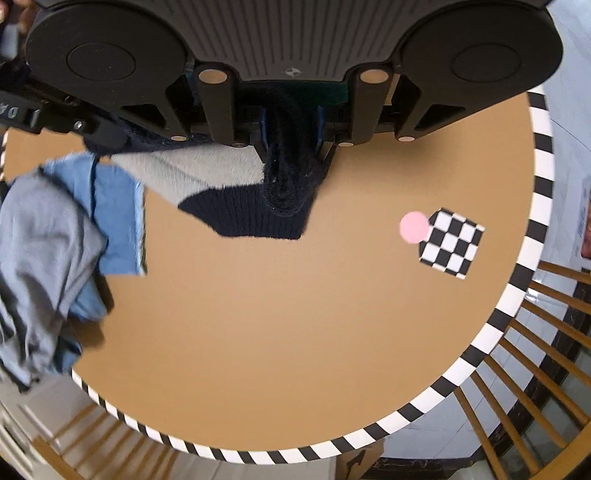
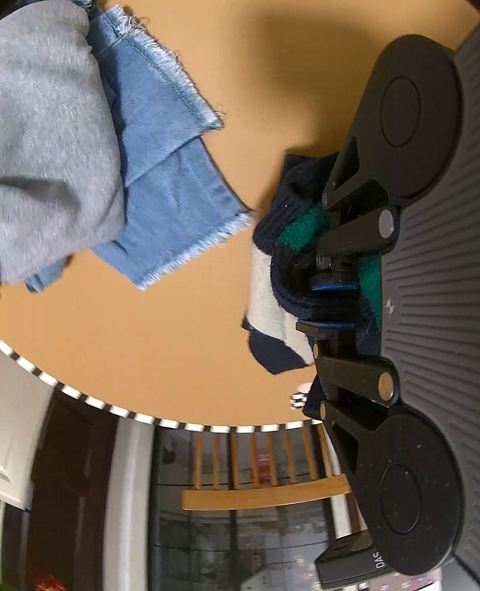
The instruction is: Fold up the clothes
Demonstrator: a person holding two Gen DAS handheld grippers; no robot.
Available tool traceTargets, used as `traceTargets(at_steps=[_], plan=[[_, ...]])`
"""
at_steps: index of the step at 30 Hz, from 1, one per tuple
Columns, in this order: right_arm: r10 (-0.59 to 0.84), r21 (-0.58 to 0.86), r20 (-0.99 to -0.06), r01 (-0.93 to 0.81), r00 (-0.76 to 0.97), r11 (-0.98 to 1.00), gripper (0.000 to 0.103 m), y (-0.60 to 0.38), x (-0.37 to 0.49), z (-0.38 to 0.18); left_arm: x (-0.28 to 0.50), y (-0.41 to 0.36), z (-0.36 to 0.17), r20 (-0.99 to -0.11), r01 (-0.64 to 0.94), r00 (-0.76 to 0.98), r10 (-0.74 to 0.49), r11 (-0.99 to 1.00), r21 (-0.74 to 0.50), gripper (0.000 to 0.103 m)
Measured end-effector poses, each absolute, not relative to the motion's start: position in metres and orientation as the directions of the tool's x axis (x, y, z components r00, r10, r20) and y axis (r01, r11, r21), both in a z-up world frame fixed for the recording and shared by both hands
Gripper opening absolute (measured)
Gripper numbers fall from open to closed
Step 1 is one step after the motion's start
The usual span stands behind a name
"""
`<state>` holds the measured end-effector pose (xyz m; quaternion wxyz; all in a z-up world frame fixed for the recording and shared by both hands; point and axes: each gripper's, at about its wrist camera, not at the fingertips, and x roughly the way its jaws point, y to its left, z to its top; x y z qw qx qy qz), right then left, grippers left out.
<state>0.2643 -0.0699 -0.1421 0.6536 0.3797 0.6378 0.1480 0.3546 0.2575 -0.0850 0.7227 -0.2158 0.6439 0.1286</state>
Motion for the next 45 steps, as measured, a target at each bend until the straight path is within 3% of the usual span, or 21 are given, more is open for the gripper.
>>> traceTargets(at_steps=[6,9,12,16,18,22,25,30,33,35,39,42,45], plan=[[0.702,0.714,-0.69,0.324,0.175,0.621,0.016,-0.092,0.26,-0.141,0.364,0.26,-0.073,-0.975,-0.428,0.173,-0.138,0.881,-0.201,0.033],[0.686,0.695,-0.702,0.394,0.191,0.601,0.016,-0.102,0.262,-0.152,0.366,0.263,-0.077,-0.968,-0.415,0.229,-0.103,0.889,-0.193,0.044],[0.68,0.684,-0.704,0.451,0.204,0.573,0.017,-0.103,0.263,-0.165,0.369,0.266,-0.082,-0.956,-0.402,0.285,-0.068,0.897,-0.183,0.047],[0.687,0.695,-0.686,0.496,0.241,0.52,0.029,-0.106,0.262,-0.175,0.372,0.271,-0.088,-0.933,-0.386,0.358,-0.022,0.907,-0.169,0.047],[0.689,0.702,-0.678,0.506,0.256,0.502,0.029,-0.109,0.261,-0.175,0.373,0.273,-0.09,-0.918,-0.379,0.396,0.002,0.911,-0.161,0.048],[0.688,0.715,-0.664,0.519,0.292,0.469,0.036,-0.112,0.257,-0.174,0.356,0.278,-0.063,-0.858,-0.311,0.509,0.069,0.944,-0.108,0.059],[0.683,0.732,-0.647,0.526,0.34,0.432,0.051,-0.114,0.253,-0.17,0.342,0.263,-0.053,-0.866,-0.217,0.488,0.11,0.976,0.002,0.059],[0.6,0.712,-0.698,0.477,0.392,0.516,0.053,-0.122,0.253,-0.144,0.316,0.239,-0.052,-0.889,-0.157,0.454,0.053,0.987,-0.021,0.06],[0.534,0.674,-0.725,0.29,0.435,0.679,0.053,-0.123,0.24,-0.109,0.292,0.222,-0.055,-0.901,-0.087,0.434,-0.022,0.994,-0.066,0.06],[0.525,0.615,-0.714,0.058,0.463,0.786,0.044,-0.113,0.216,-0.082,0.269,0.208,-0.056,-0.905,-0.044,0.418,-0.081,0.993,-0.109,0.06],[0.537,0.446,-0.721,-0.3,0.438,0.843,0.039,-0.079,0.155,-0.063,0.229,0.189,-0.08,-0.906,0.001,0.402,-0.13,0.99,-0.142,0.058],[0.488,0.352,-0.789,-0.378,0.372,0.857,0.036,-0.054,0.122,-0.089,0.217,0.173,-0.108,-0.916,0.019,0.383,-0.12,0.992,-0.122,0.056],[0.349,0.205,-0.872,-0.392,0.343,0.897,0.034,-0.043,0.106,-0.129,0.216,0.173,-0.126,-0.922,-0.016,0.373,-0.102,0.993,-0.116,0.058]])
